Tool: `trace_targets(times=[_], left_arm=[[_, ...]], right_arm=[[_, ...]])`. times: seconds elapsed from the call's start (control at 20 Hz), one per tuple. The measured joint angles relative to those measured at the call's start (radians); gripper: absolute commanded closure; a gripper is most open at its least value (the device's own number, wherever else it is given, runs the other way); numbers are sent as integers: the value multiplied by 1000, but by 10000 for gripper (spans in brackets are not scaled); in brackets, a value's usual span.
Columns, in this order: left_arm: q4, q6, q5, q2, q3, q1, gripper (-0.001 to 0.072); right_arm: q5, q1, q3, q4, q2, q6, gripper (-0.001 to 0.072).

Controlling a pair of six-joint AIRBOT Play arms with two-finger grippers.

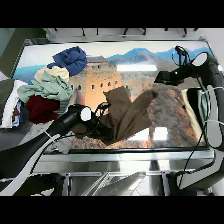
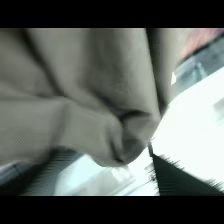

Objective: Fold the shirts.

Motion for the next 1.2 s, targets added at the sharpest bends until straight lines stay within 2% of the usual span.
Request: trace_targets(times=[0.2, 0.4, 0.55, 0.75, 1.0, 1.2], left_arm=[[29, 35, -85, -4, 136, 86, 43], [110, 106, -186, 57, 184, 316, 43], [85, 220, -219, 34, 124, 534, 42], [-77, 390, -199, -89, 67, 753, 42], [-152, 533, -178, -257, 126, 826, 42], [-179, 584, -191, -372, 211, 819, 43]], right_arm=[[155, -70, 17, 22, 46, 7, 14], [247, -127, -45, 51, 156, 11, 14], [262, -122, -178, 93, 254, 10, 14], [272, -64, -401, 136, 387, 9, 15], [254, 7, -625, 149, 547, 38, 15], [242, 28, -691, 153, 642, 82, 15]])
